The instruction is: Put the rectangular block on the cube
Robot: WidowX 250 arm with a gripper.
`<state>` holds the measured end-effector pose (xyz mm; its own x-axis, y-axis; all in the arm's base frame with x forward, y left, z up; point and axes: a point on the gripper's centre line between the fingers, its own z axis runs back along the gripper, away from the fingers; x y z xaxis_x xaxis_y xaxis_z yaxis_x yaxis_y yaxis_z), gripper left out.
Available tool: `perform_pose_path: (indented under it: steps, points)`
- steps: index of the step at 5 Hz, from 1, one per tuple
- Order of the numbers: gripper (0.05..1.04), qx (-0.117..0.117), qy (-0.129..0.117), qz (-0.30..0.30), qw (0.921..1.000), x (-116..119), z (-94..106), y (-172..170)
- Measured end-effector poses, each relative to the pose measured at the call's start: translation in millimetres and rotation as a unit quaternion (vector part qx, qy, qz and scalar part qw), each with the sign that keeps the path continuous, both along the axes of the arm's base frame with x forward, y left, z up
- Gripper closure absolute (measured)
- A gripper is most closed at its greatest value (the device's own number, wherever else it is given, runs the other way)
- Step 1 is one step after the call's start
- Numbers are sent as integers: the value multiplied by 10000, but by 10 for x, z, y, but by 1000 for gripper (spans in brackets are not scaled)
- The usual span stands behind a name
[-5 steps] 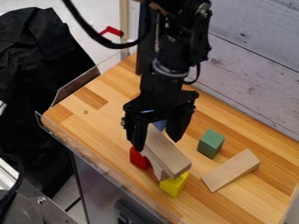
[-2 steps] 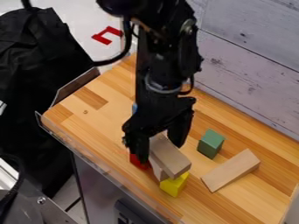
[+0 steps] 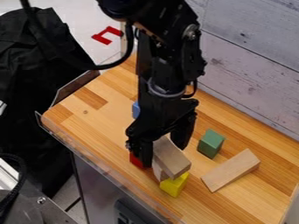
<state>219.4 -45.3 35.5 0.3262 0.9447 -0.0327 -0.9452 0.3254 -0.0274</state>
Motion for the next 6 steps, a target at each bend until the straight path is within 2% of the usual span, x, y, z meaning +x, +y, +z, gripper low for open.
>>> perform_pose_path:
  steps: [1,2,3,4,5,6]
  points:
    - [416,3,4,-61,10000,2,-3,14]
    - [577,-12,-35,-95,9999,16,-3,22]
    - [577,-81,-77,-177,9998,26,2,-4]
    - [578,-29,-123,-283,9995,45,42,-13]
    - [578,30,-313,-284,9991,179,164,-70]
    - [578,100,-362,-272,9989,410,241,-233]
